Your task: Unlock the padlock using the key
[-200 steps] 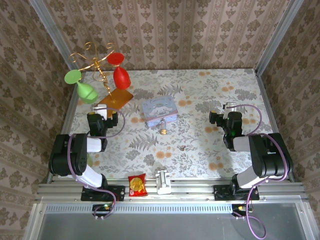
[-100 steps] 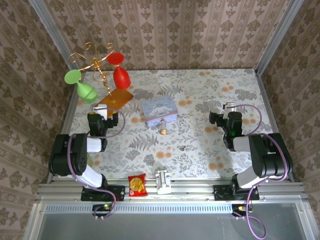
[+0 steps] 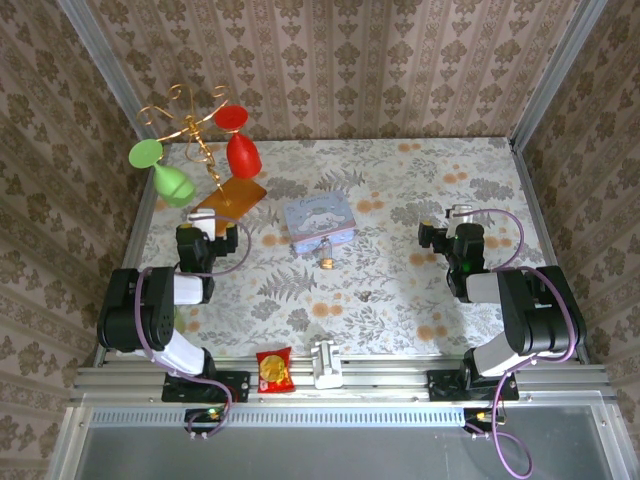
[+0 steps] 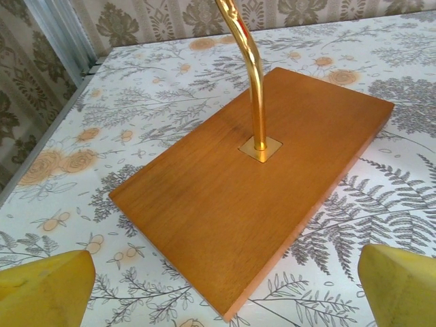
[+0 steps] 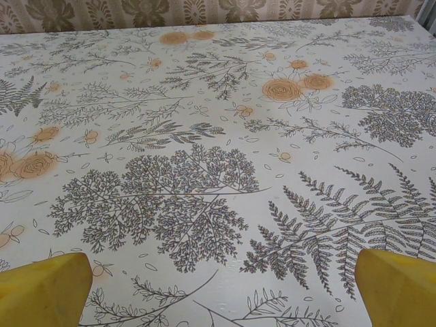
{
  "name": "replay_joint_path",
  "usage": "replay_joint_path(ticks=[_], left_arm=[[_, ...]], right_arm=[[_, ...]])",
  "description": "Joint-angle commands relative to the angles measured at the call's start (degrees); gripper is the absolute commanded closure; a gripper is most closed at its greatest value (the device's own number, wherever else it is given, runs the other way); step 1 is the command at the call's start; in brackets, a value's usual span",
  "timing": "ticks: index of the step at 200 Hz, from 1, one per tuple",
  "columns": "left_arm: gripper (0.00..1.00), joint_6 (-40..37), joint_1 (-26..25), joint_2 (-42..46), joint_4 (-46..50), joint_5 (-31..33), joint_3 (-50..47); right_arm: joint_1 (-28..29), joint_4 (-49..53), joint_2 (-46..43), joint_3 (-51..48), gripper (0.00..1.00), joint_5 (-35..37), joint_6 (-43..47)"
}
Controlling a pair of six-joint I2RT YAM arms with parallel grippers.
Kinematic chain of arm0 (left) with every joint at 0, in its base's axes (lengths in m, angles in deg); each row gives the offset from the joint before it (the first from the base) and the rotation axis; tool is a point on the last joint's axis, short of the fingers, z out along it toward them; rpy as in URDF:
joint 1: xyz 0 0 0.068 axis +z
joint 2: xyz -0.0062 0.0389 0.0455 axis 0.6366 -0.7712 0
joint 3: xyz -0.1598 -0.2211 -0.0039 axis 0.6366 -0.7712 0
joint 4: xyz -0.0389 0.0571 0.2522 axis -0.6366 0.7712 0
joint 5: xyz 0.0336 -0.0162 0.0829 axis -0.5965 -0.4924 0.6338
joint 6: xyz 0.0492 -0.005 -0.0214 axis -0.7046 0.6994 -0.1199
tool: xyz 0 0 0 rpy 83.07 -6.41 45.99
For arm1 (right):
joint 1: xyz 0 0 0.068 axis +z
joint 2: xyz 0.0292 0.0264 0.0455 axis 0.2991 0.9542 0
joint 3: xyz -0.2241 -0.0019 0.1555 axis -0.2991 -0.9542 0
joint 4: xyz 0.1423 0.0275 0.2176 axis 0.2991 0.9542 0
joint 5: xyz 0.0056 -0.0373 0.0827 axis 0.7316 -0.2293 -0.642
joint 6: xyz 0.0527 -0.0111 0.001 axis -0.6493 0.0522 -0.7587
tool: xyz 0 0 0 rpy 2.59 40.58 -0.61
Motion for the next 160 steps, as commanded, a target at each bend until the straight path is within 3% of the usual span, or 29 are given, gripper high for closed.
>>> replay_joint_path(ticks=[1, 40, 66, 103, 120, 160], left_arm=[[0.0, 0.1, 1.2, 0.0, 0.0, -2.6, 0.4], [0.0, 0.0, 1.5, 0.2, -0.2, -4.9, 0.2], [0.0, 0.1, 1.3, 3.6, -2.0, -2.7, -2.1], [0.0, -3.7, -2.8, 12.8, 5.9, 0.7, -2.0], [0.0, -5.5, -6.2, 17.0, 9.3, 5.0, -1.2], [0.0, -3.6, -12.7, 25.6, 18.6, 7.2, 0.6]], right_arm=[[0.3, -0.7, 0.1, 1.1, 0.0, -0.5, 0.9], [0.3, -0.7, 0.1, 1.1, 0.0, -0.6, 0.9], [0.3, 2.9, -1.5, 2.4, 0.0, -1.6, 1.4], [2.9, 25.7, -7.3, 11.7, 0.0, 1.1, 0.6], [3.8, 32.1, -10.8, 14.0, 0.0, 0.3, -2.9], [9.7, 48.3, -16.8, 20.6, 0.0, 0.7, -6.7]])
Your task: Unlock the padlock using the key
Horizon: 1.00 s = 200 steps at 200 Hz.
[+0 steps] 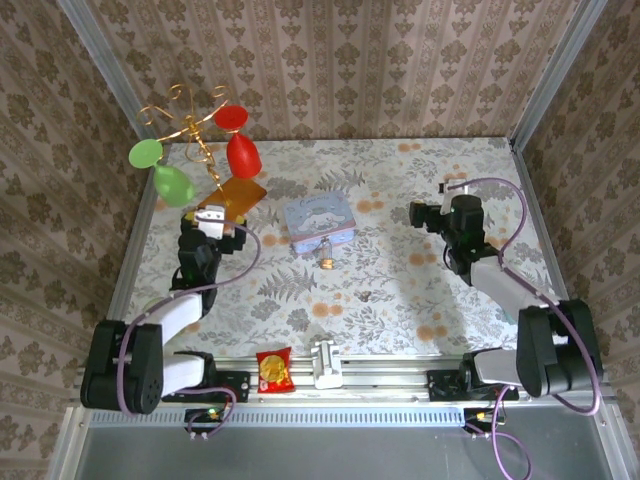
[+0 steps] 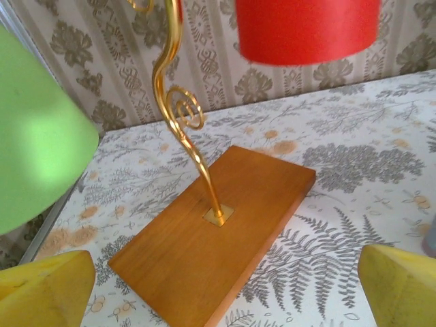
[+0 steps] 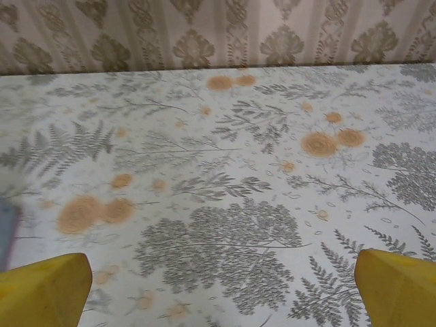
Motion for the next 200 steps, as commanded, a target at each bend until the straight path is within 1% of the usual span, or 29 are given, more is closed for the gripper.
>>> replay_joint_path(ticks=[1, 12, 21, 36, 42, 47, 60, 66, 68, 72, 89, 100, 116, 141, 153, 171, 186, 200], left_arm=[[0.0, -0.1, -3.8, 4.3, 7.8, 2.9, 2.2], [0.0, 0.3, -6.5, 6.5, 10.0, 3.9, 2.3], [0.0, 2.4, -8.7, 8.0, 11.6, 5.4, 2.3], [0.0, 12.2, -11.4, 11.4, 16.4, 9.0, 2.9], [0.0, 15.7, -12.0, 12.6, 17.6, 8.1, 2.7], [0.0, 17.7, -12.5, 13.5, 17.3, 5.8, 2.1], [0.0, 20.5, -14.6, 15.0, 13.0, 2.8, -0.6], [0.0, 21.5, -15.1, 15.4, 11.6, 2.4, -1.5], [0.0, 22.0, -16.5, 15.6, 11.2, 2.3, -1.6], [0.0, 23.3, -17.5, 15.8, 11.1, 2.3, -2.0], [0.0, 27.6, -19.8, 16.2, 14.4, -0.2, -1.3], [0.0, 29.4, -22.8, 15.9, 17.0, 0.3, -0.4], [0.0, 29.4, -28.5, 14.9, 15.9, 1.9, -0.6], [0.0, 32.4, -36.1, 11.5, 13.8, 4.2, -0.4], [0.0, 34.3, -39.3, 9.1, 14.7, 5.4, 1.0], [0.0, 37.5, -43.5, 6.3, 18.0, 10.8, 2.8], [0.0, 38.0, -46.4, 4.1, 16.8, 13.5, 2.8], [0.0, 39.5, -48.0, 2.6, 16.7, 15.6, 2.9]], right_arm=[[3.2, 16.2, -2.8, 4.6, 0.0, 0.7, -4.0], [5.0, 20.0, -3.6, 6.1, 0.0, 0.1, -6.5], [6.4, 22.7, -4.1, 6.8, 0.0, -0.5, -9.2], [9.2, 26.3, -4.3, 7.1, 0.0, -1.9, -12.8], [10.3, 27.8, -4.1, 7.3, 0.0, -3.0, -14.2], [11.1, 29.1, -3.6, 7.6, 0.0, -4.5, -15.0], [13.9, 32.6, -2.3, 8.4, 0.0, -5.5, -17.5], [15.6, 33.8, -1.6, 8.6, 0.0, -5.1, -18.4], [16.3, 34.1, -1.4, 8.7, 0.0, -4.9, -18.7], [17.4, 34.6, -1.0, 8.7, 0.0, -4.2, -19.4], [22.4, 35.1, 0.3, 7.5, 0.05, -1.1, -22.7], [24.9, 35.1, 1.3, 6.7, 0.07, 0.8, -25.5], [27.5, 33.9, 2.9, 5.3, 0.12, 2.1, -30.1], [31.9, 31.9, 6.0, 4.9, 0.2, 3.4, -34.7], [33.7, 32.4, 9.7, 5.8, 0.23, 4.0, -36.3], [35.2, 33.6, 12.7, 6.6, 0.28, 5.4, -37.9], [36.3, 33.5, 14.0, 6.6, 0.33, 6.1, -38.4], [37.4, 34.4, 15.1, 7.1, 0.37, 7.0, -38.5]])
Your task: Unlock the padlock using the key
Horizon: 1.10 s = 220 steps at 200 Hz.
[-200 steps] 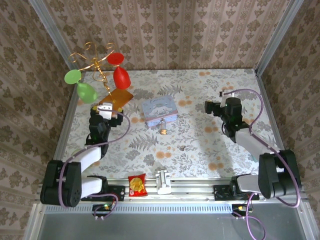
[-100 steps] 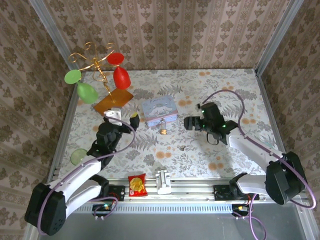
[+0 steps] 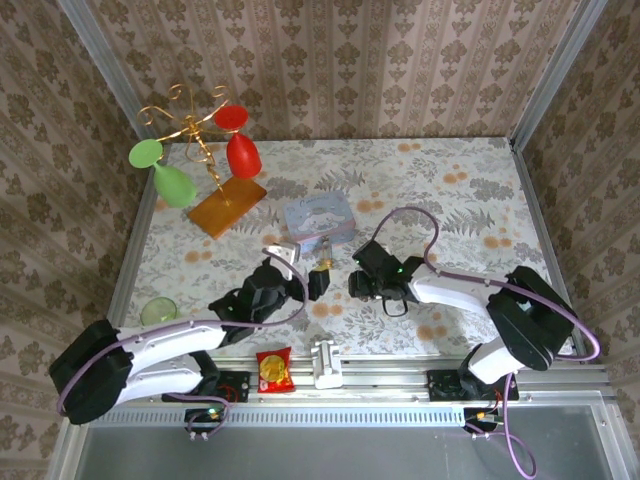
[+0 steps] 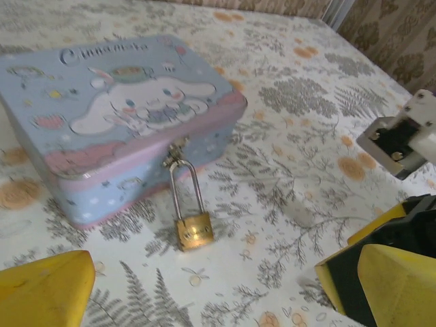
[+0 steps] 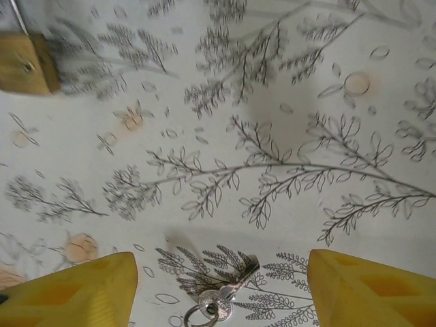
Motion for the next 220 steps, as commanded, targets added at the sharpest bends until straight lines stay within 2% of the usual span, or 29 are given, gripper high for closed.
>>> replay_joint_path(ticks=[1, 60, 134, 159, 220], left_arm=[[0.0, 4.6, -2.7, -2.1, 0.3, 6.7, 2.3], [0.0, 4.8, -4.7, -2.3, -1.0, 9.0, 1.5], [0.0, 4.3, -4.9, -0.2, 0.1, 8.0, 1.3], [0.0, 4.2, -5.1, -0.5, -0.1, 7.7, 1.3], [0.0, 4.0, -5.1, -2.6, -1.7, 6.1, 1.6]], right_arm=[[1.6, 2.5, 1.5, 1.5, 0.38, 4.1, -3.3], [3.8, 1.9, 3.6, 1.0, 0.58, 3.9, -4.7], [6.6, 6.4, 2.6, -0.1, 0.62, 5.4, -5.5], [7.8, 7.1, 1.0, -1.2, 0.67, 5.8, -6.3], [8.0, 7.0, -0.5, -2.9, 0.71, 7.2, -5.7]])
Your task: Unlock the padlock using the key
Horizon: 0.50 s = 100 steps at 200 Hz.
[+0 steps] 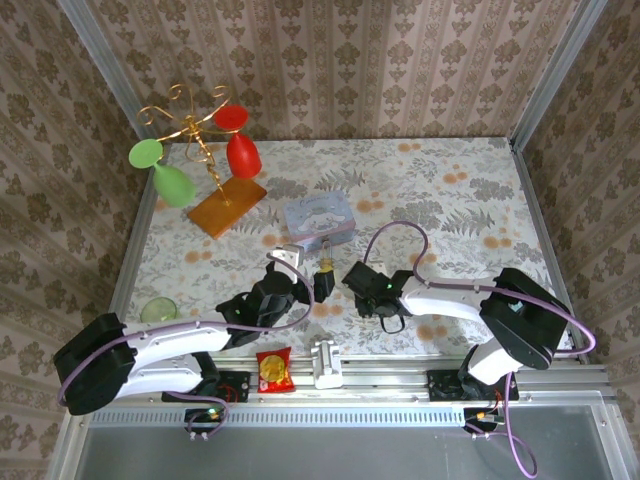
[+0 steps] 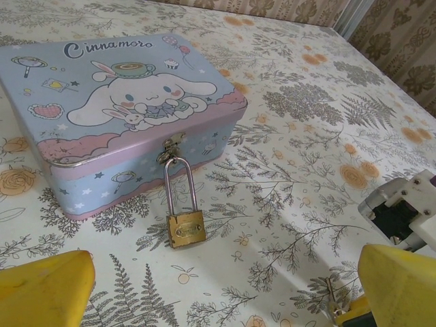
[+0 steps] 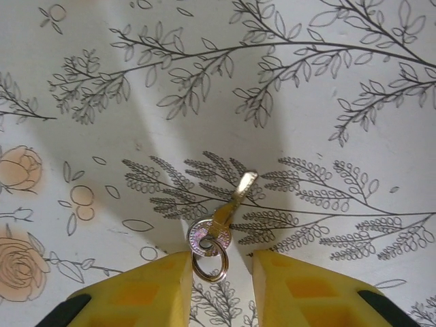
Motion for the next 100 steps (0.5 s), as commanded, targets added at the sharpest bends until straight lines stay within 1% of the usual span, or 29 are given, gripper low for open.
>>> replay_joint_path(ticks=[1, 31, 47, 56, 89, 100], left_arm=[[0.0, 0.2, -0.6, -0.9, -1.4, -0.8, 0.7], [0.0, 0.1, -0.6, -1.5, -2.1, -1.1, 0.7], [0.0, -0.1, -0.6, -1.6, -1.7, -1.3, 0.9], [0.0, 0.0, -0.6, -1.6, -1.4, -1.2, 1.0], [0.0, 0.2, -0.6, -1.6, -1.5, -0.7, 0.6], [0.0, 0.1, -0.6, -1.7, -1.6, -0.5, 0.7]], right_arm=[[0.2, 2.0, -1.2, -1.2, 0.71, 2.5, -1.0], [0.2, -3.0, -1.0, -2.2, 0.71, 1.3, -0.1], [0.2, -2.2, 0.2, -1.1, 0.72, 1.9, 0.2], [0.2, -1.7, 0.8, -0.8, 0.75, 2.1, 0.4], [0.2, -3.2, 2.3, -1.0, 0.78, 1.0, 1.2], [0.2, -3.0, 2.8, -0.5, 0.83, 0.9, 1.7]])
